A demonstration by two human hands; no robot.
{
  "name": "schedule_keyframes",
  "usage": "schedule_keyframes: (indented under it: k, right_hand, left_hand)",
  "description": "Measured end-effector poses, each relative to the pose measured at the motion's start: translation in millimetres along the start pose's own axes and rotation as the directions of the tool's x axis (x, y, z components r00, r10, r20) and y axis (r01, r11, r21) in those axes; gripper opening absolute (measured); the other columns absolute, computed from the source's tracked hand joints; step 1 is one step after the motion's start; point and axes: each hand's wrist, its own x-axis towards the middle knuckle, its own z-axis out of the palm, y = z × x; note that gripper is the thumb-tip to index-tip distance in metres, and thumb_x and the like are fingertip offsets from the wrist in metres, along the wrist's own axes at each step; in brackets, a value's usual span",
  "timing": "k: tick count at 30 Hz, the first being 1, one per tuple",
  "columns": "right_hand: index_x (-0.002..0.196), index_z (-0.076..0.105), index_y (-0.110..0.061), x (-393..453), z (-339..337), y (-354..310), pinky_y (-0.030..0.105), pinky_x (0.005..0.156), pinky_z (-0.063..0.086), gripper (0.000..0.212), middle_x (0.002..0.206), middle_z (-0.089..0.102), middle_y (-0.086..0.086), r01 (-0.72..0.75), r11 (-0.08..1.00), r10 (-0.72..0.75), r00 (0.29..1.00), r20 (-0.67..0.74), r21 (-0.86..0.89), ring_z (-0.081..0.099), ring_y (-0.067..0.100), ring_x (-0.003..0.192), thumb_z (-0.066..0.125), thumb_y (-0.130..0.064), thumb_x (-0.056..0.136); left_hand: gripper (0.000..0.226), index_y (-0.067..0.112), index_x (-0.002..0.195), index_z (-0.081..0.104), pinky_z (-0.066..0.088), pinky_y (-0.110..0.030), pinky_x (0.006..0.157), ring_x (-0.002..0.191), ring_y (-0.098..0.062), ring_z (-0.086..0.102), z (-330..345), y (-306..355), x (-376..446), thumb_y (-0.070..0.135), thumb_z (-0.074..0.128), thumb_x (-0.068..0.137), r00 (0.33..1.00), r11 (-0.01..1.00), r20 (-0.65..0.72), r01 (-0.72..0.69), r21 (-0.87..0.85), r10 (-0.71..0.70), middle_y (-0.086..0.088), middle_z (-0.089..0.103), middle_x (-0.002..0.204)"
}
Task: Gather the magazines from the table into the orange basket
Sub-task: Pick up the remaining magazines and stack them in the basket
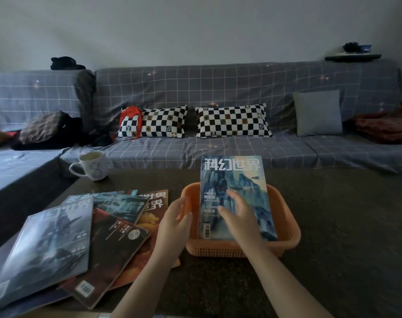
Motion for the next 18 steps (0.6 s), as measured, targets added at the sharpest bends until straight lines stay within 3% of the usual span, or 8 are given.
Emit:
schedule_keyframes:
  k: [2, 4, 6, 8, 10, 12, 14, 18]
  right_hand:
    - [0.139, 0.041, -0.030, -4, 23, -11, 0.031, 0.107, 0.036, 0.050, 0.145, 0.039, -0.008, 0.017, 0.999, -0.020, 0.997, 0.077, 0.042, 0.039, 0.012, 0.133, 0.056, -0.027, 0.091]
    - [0.139, 0.042, -0.028, -7, 45, -19, 0.017, 0.098, 0.037, 0.048, 0.140, 0.044, -0.010, 0.050, 0.997, -0.058, 0.988, 0.146, 0.057, 0.042, 0.008, 0.129, 0.054, -0.024, 0.093]
    - [0.137, 0.045, -0.027, -10, 67, -25, 0.005, 0.081, 0.041, 0.045, 0.129, 0.047, -0.013, 0.061, 0.996, -0.074, 0.976, 0.203, 0.071, 0.045, -0.001, 0.117, 0.054, -0.021, 0.093]
    - [0.134, 0.048, -0.027, -12, 91, -28, 0.008, 0.083, 0.042, 0.044, 0.130, 0.050, -0.011, 0.060, 0.994, -0.082, 0.962, 0.259, 0.093, 0.047, -0.003, 0.115, 0.055, -0.019, 0.092]
    - [0.134, 0.049, -0.024, -13, 115, -30, 0.013, 0.095, 0.037, 0.044, 0.133, 0.052, -0.009, 0.051, 0.993, -0.082, 0.942, 0.326, 0.104, 0.046, 0.002, 0.123, 0.055, -0.015, 0.091]
    - [0.133, 0.050, -0.021, -16, 136, -33, 0.010, 0.093, 0.036, 0.044, 0.129, 0.055, -0.009, 0.029, 0.993, -0.072, 0.916, 0.395, 0.114, 0.048, 0.003, 0.123, 0.055, -0.012, 0.091]
    - [0.130, 0.053, -0.019, -19, 157, -33, 0.006, 0.088, 0.040, 0.041, 0.121, 0.057, -0.010, 0.001, 0.992, -0.057, 0.896, 0.441, 0.126, 0.052, 0.004, 0.118, 0.056, -0.011, 0.090]
    - [0.127, 0.055, -0.016, -24, 197, -29, 0.030, 0.100, 0.047, 0.037, 0.121, 0.061, -0.001, -0.111, 0.985, 0.023, 0.839, 0.544, 0.130, 0.057, 0.009, 0.112, 0.057, -0.008, 0.090]
  left_hand:
    - [0.039, 0.019, 0.136, 0.048, 0.050, -0.021, 0.081, 0.110, -0.004, 0.055, -16, -3, -3, 0.015, 0.050, 0.098, 1.000, 1.000, -0.028, -0.003, -0.015, 0.003, 0.001, 0.053, 0.135]
    - [0.039, 0.020, 0.136, 0.050, 0.049, -0.029, 0.094, 0.117, -0.010, 0.054, -33, -9, -5, 0.015, 0.050, 0.097, 0.996, 1.000, -0.085, 0.020, 0.001, -0.020, 0.000, 0.054, 0.136]
    - [0.036, 0.024, 0.133, 0.052, 0.053, -0.028, 0.085, 0.104, -0.008, 0.060, -54, -17, -7, 0.016, 0.051, 0.097, 0.991, 1.000, -0.129, 0.030, 0.005, -0.030, 0.003, 0.058, 0.128]
    - [0.034, 0.026, 0.129, 0.054, 0.050, -0.020, 0.072, 0.090, -0.002, 0.061, -74, -27, -8, 0.016, 0.051, 0.097, 0.983, 0.999, -0.175, 0.048, 0.010, -0.046, 0.007, 0.059, 0.119]
    - [0.033, 0.023, 0.127, 0.056, 0.049, -0.027, 0.085, 0.103, -0.008, 0.059, -94, -41, -8, 0.015, 0.053, 0.095, 0.973, 0.997, -0.227, 0.058, 0.053, -0.045, 0.004, 0.061, 0.122]
    - [0.031, 0.021, 0.124, 0.059, 0.046, -0.034, 0.098, 0.113, -0.013, 0.057, -113, -56, -9, 0.016, 0.054, 0.094, 0.961, 0.991, -0.276, 0.067, 0.112, -0.034, 0.003, 0.062, 0.123]
    - [0.029, 0.019, 0.122, 0.060, 0.045, -0.031, 0.097, 0.112, -0.013, 0.056, -130, -72, -9, 0.015, 0.055, 0.094, 0.945, 0.982, -0.325, 0.102, 0.161, -0.045, 0.003, 0.062, 0.120]
    - [0.030, 0.020, 0.121, 0.059, 0.047, -0.043, 0.096, 0.106, -0.022, 0.060, -166, -110, -11, 0.018, 0.053, 0.092, 0.910, 0.942, -0.388, 0.247, 0.228, -0.145, -0.006, 0.063, 0.120]
